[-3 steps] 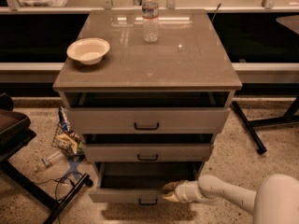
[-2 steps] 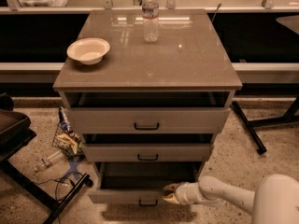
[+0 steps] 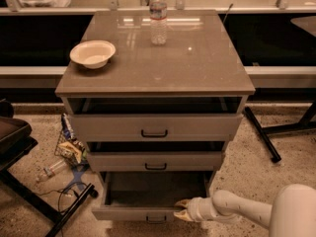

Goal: Open bottom drawer

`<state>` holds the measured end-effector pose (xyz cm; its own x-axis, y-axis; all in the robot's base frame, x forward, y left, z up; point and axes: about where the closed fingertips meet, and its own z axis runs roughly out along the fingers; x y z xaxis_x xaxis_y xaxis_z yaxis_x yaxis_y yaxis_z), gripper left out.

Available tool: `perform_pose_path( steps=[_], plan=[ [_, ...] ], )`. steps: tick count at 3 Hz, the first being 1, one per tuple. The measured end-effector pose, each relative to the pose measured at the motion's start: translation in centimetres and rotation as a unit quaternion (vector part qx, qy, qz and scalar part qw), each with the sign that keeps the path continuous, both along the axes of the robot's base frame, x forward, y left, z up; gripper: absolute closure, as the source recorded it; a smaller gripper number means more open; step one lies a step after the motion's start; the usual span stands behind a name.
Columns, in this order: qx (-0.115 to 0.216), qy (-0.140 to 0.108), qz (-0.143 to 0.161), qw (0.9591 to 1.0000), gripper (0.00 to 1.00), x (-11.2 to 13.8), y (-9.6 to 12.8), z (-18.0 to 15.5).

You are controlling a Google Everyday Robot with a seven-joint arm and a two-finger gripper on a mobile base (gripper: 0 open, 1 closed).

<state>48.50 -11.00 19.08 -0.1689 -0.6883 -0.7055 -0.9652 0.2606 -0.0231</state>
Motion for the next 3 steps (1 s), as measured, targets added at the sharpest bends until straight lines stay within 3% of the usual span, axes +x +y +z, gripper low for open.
perform_pose_path(
  steps=[3],
  plan=[
    [-0.013, 0.009, 0.003, 0.9999, 1.0, -1.6, -0.6, 0.5]
  ],
)
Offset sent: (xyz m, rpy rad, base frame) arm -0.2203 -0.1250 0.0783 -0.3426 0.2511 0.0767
